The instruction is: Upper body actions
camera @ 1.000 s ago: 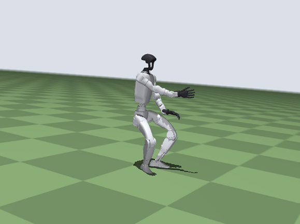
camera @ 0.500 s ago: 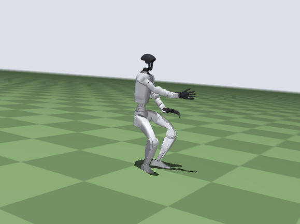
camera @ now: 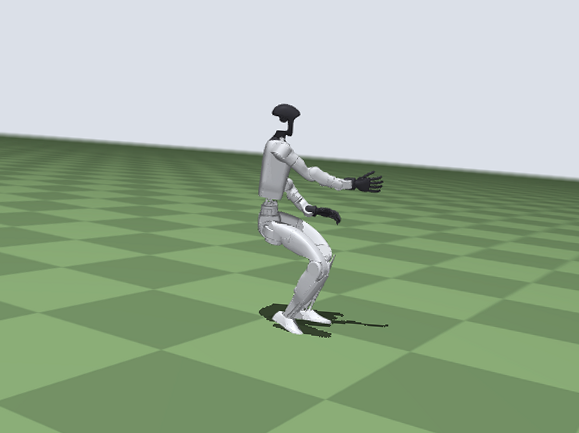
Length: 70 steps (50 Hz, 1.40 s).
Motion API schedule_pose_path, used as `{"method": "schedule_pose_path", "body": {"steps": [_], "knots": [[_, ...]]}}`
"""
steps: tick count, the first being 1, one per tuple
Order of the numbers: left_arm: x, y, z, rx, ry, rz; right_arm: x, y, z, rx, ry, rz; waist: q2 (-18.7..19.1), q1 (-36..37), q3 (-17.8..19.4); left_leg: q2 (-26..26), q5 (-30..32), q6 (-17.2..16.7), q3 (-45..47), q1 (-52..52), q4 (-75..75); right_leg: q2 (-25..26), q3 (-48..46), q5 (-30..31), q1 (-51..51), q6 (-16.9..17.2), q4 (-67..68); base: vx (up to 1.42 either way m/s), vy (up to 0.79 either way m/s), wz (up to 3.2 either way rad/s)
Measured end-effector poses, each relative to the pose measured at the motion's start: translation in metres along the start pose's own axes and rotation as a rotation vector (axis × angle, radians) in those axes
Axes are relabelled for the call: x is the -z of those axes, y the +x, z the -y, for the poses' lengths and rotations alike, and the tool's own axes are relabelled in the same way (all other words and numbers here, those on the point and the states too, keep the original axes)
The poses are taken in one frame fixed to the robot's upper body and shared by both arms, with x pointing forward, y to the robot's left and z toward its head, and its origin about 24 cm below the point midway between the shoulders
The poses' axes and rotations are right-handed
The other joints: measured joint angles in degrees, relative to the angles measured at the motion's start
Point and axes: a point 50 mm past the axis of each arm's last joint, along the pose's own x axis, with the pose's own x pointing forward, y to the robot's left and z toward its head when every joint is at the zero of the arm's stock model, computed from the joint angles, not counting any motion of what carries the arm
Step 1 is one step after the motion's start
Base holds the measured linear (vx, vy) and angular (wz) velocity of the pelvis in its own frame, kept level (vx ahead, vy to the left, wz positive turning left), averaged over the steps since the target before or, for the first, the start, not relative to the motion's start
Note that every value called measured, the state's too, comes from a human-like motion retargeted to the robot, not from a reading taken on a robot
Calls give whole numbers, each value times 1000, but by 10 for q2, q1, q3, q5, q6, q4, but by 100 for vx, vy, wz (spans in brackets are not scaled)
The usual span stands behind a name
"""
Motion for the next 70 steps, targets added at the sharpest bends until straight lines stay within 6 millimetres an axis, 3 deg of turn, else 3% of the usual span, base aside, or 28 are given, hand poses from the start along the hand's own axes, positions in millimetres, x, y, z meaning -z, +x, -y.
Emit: {"method": "schedule_pose_path", "body": {"steps": [4, 5, 7, 8, 10, 12, 13, 15, 18, 23, 25, 28, 30, 34, 38, 45, 55, 70], "knots": [[-3, -2, 3, -2, -20, 7, -1, 1, -1, -1, -15, 5, 19, 15, -12, 13, 12, -19, -27, -26, 10, 135, -45, 2, -5, 131, -64, -3, -1, 9], [-4, -2, 4, 1, -27, 8, -1, 1, 0, 0, -22, 6, 24, 18, -14, 14, 12, -22, -33, -28, 14, 164, -50, -1, -4, 156, -81, 5, 6, 4], [-6, -2, 6, 16, -46, 10, -1, 1, 1, 6, -36, 11, 30, 21, -10, 8, 12, -28, -36, -26, 19, 163, -74, -3, -2, 170, -125, 7, 7, 11], [-7, -3, 7, 25, -54, 9, 0, 1, 1, 8, -43, 12, 30, 19, -8, 4, 12, -29, -35, -23, 19, 155, -85, -2, 1, 171, -146, 9, 6, 33], [-7, -3, 8, 37, -61, 9, 0, 0, 1, 8, -53, 14, 34, 9, -3, -7, 15, -30, -37, -14, 19, 165, -85, 42, 3, 117, -178, 6, 1, 54], [-5, -4, 8, 38, -59, 5, 1, -1, 1, 10, -55, 16, 36, 7, -6, -3, 18, -31, -34, -14, 21, 195, -74, 7, 6, 115, -169, 8, -2, 26], [-5, -3, 8, 36, -60, 2, 1, -1, 0, 10, -54, 18, 32, 13, -5, 3, 16, -31, -23, -12, 22, 154, -91, -4, 13, 101, -160, 9, -3, 11], [-4, -4, 8, 34, -55, -4, 2, -1, 1, 15, -44, 13, 36, 4, -3, -2, 12, -36, -29, -9, 29, 184, -75, -2, 17, 113, -162, 7, -7, 46], [-4, -4, 9, 30, -54, -11, 3, 0, 4, 24, -31, 2, 28, 8, -1, -2, 11, -53, -23, -2, 25, 156, -84, -2, 19, 95, -153, 3, -7, 38], [-10, -1, 8, 40, -67, 14, 0, 6, 18, 44, -78, 12, 24, 16, 1, -18, -19, -109, -23, -16, 31, 153, -67, -9, 13, 103, -145, 0, -6, 42], [-13, 0, 7, 38, -76, 26, -2, 8, 22, 57, -93, 19, 27, 18, 2, -6, -39, -83, -17, -23, 39, 148, -66, -12, 9, 106, -142, -3, -4, 41], [-16, 3, 4, 25, -85, 39, -7, 12, 26, 69, -95, 37, 24, 12, 1, 70, -57, 29, 9, -16, 43, 131, -67, -19, 0, 107, -139, -3, -4, 50], [-17, 4, 2, 18, -87, 44, -9, 12, 26, 68, -92, 42, 21, 12, 2, 91, -55, 58, -8, -25, 41, 126, -63, -22, -7, 107, -136, -1, -1, 15], [-14, 6, -2, -10, -11, 48, -10, 14, 27, 67, -95, 35, 22, 20, 2, 87, -64, 20, -45, -37, 32, 123, -62, -25, -14, 107, -135, 0, 0, 0], [-5, 4, -6, -85, 91, 27, -11, 14, 26, 68, -66, 26, 25, 17, -3, 95, -107, 54, -23, -23, 27, 109, -72, -28, -17, 103, -134, 0, 0, 0], [3, -3, 1, 32, -81, -17, -10, 13, 21, 45, -112, 18, 25, 11, -14, 101, -118, 50, -24, -28, 31, 109, -80, -40, -20, 107, -131, 4, 0, -7], [9, -5, -3, -21, -24, -34, -8, 15, 22, 63, -240, -35, 18, 19, -26, 110, -130, 48, -30, -42, 37, 118, -88, -46, -30, 106, -130, 0, 0, 0], [11, -7, -4, -11, -20, -39, -12, 17, 22, 69, -180, -59, 11, 22, -34, 119, -132, 47, -34, -49, 40, 125, -92, -46, -38, 102, -129, 0, 0, 0]]}}
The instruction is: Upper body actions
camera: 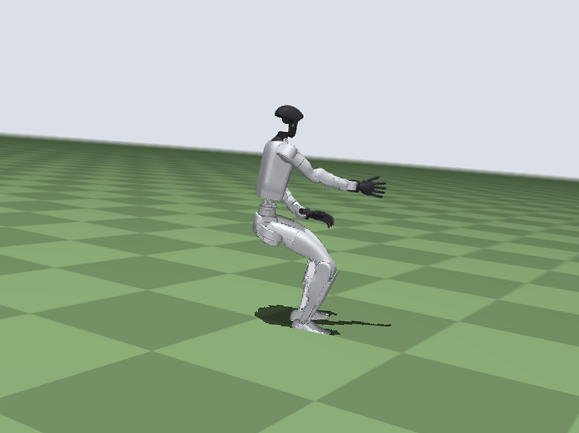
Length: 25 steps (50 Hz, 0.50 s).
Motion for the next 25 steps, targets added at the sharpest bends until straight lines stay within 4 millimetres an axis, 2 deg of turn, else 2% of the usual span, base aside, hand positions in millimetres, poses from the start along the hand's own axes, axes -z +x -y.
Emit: {"method": "schedule_pose_path", "body": {"steps": [8, 18, 25], "knots": [[2, -1, -1, -2, -4, -8, -1, 0, 3, 24, 71, 3, 1, -1, -1, 4, -2, -1, 0, 0, 1, 3, -1, 2, -1, -1, 0, 0, 0, 0], [4, -1, -2, -1, -2, -14, -4, 1, 10, 67, 61, 43, 2, -2, -3, 10, -2, -1, -1, 0, 4, 8, -1, 6, -3, -3, 0, 0, 0, 0], [7, -3, -2, -3, 4, -27, -11, -3, 19, 46, 102, 160, 2, -2, -7, 18, -4, -2, -1, -1, 7, 13, -2, 9, -4, -5, 0, 0, 0, 0]]}}
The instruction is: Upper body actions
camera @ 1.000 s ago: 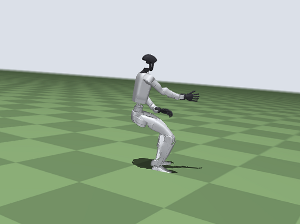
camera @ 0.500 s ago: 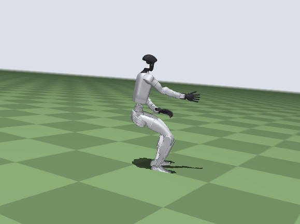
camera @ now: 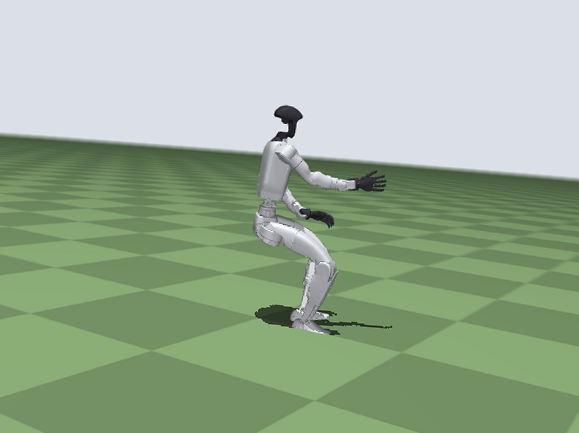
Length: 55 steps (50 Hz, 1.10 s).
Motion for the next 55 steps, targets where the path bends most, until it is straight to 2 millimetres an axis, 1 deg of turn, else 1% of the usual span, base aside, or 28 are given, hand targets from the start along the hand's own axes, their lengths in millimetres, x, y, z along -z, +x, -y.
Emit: {"method": "schedule_pose_path", "body": {"steps": [4, 8, 12, 15, 19, 23, 28, 33, 38, 40, 42, 47, 49, 52, 55], "knots": [[3, -2, 0, -2, -1, -11, -6, -6, 10, -83, -38, 101, 1, -2, -3, 5, -1, 0, 0, 0, 1, 4, -1, 1, 0, -1, -1, 0, 0, 0], [8, -6, -1, -7, -3, -27, -8, -14, 24, -148, -140, 192, 3, -6, -7, 10, -3, -1, -1, 0, 3, 10, -2, 4, -1, -2, -3, 0, 0, 0], [12, -9, -3, -12, -5, -44, -4, -27, 39, -189, -263, 247, 4, -12, -10, 17, -5, -2, -1, 0, 5, 16, -4, 7, -1, -3, -5, 0, 0, 0], [15, -11, -3, -14, -6, -55, 3, -37, 53, -206, -345, 266, 5, -14, -12, 21, -6, -2, -2, 1, 6, 20, -5, 8, -1, -4, -6, 0, 0, 0], [16, -13, -3, -12, -5, -61, 21, -56, 76, -200, -435, 245, 4, -13, -15, 26, -6, -3, -3, 0, 8, 24, -7, 10, -1, -5, -7, 0, 0, 0], [16, -14, -2, -10, -6, -66, 45, -80, 100, -180, -556, 200, 3, -11, -17, 29, -6, -4, -4, 0, 9, 27, -8, 11, -2, -7, -7, 0, 0, 0], [16, -17, 0, -5, -6, -67, 81, -115, 130, -148, -737, 113, 4, -8, -20, 33, -6, -4, -5, 0, 10, 31, -8, 14, -3, -9, -7, 0, 0, 0], [17, -19, 2, -2, -8, -72, 116, -154, 149, -167, -876, -19, 9, -7, -22, 37, -7, -5, -7, 0, 12, 37, -9, 23, -6, -14, -8, 0, 0, 0], [18, -19, 0, -10, -12, -81, 136, -184, 155, -173, -991, -92, 12, -11, -22, 42, -8, -4, -7, 0, 13, 27, -20, 39, -11, -33, -9, 0, 0, 0], [20, -20, -1, -15, -14, -86, 141, -193, 154, -164, -1032, -98, 11, -13, -21, 43, -8, -4, -6, 1, 12, 25, -22, 41, -11, -36, -11, 0, 0, 0], [21, -20, -2, -21, -16, -92, 142, -198, 150, -158, -1070, -73, 11, -17, -19, 44, -8, -4, -5, 1, 12, 27, -21, 39, -10, -32, -12, 0, 0, 0], [23, -22, -3, -29, -21, -105, 144, -204, 148, -55, -1186, -3, 14, -21, -19, 49, -9, -5, -7, 2, 14, 31, -22, 32, -6, -22, -13, 0, 0, 0], [24, -22, -3, -28, -20, -107, 147, -204, 147, -63, -1215, -18, 15, -21, -19, 51, -10, -6, -8, 1, 16, 33, -22, 29, -4, -19, -13, 0, 0, 0], [24, -22, -2, -23, -18, -108, 150, -205, 150, -79, -1221, -57, 14, -19, -21, 52, -10, -6, -8, 1, 17, 34, -21, 26, -3, -16, -13, 0, 0, 0], [24, -22, -2, -18, -16, -105, 149, -205, 151, -80, -1190, -55, 12, -17, -21, 52, -10, -6, -7, 2, 16, 33, -20, 25, -3, -15, -13, 0, 0, 0]]}}
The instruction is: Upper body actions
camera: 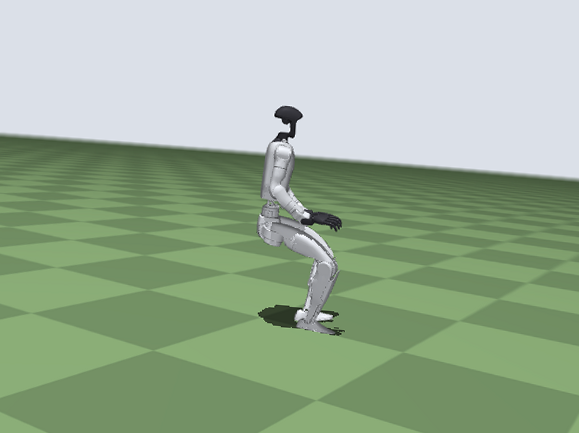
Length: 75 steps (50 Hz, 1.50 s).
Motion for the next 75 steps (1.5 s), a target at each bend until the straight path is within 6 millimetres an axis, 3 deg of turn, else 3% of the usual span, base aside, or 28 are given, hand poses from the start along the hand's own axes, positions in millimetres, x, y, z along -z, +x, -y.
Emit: {"method": "schedule_pose_path", "body": {"steps": [8, 12, 18, 27, 32, 38, 46, 59, 75], "knots": [[-1, 0, 0, 0, -2, 3, -2, 1, 1, 6, 14, 15, -3, 1, 1, -3, 1, 0, 1, 1, -2, 0, 2, -2, -1, 0, 0, 0, 0, 0], [0, -1, 0, -1, -3, 0, -13, 14, 5, 53, 79, 46, -4, -1, 0, -3, 1, 0, 2, 2, -2, 1, 2, -2, -1, 0, -1, 0, 0, 0], [3, -3, 0, 3, -6, -6, -52, 59, 23, 158, 297, 109, -2, -4, -3, -2, 1, 0, 1, 2, -3, 2, 1, -1, -1, 0, -2, 0, 0, 0], [-3, 0, 2, 16, -6, 11, -128, 136, 69, 299, 530, 179, -8, 4, -2, -8, 2, 0, 1, 3, -3, -5, 2, -5, 0, 1, 3, 0, 0, 0], [-9, 4, 3, 24, 2, 37, -165, 163, 85, 312, 666, 157, -14, 12, 4, -17, 5, 0, 2, 4, -6, -13, 4, -9, 1, 2, 6, 0, 0, 0], [-16, 11, 2, 30, 10, 74, -190, 183, 94, 293, 704, 92, -20, 21, 16, -30, 8, 1, 4, 6, -11, -23, 8, -14, 2, 4, 10, 0, 0, 0], [-26, 18, 2, 38, 19, 123, -204, 197, 105, 305, 696, 30, -25, 30, 28, -48, 12, 4, 4, 5, -19, -38, 10, -20, 2, 9, 13, -1, -1, 9], [-38, 24, 2, 51, 27, 178, -199, 203, 113, 382, 654, -80, -31, 44, 40, -66, 16, 5, 4, 3, -26, -53, 13, -27, 0, 14, 18, 0, 0, 0], [-36, 24, 1, 51, 30, 177, -206, 202, 98, 154, 733, -74, -34, 42, 41, -67, 17, 4, 2, 2, -27, -53, 14, -26, -1, 15, 18, 0, 0, 0]]}}
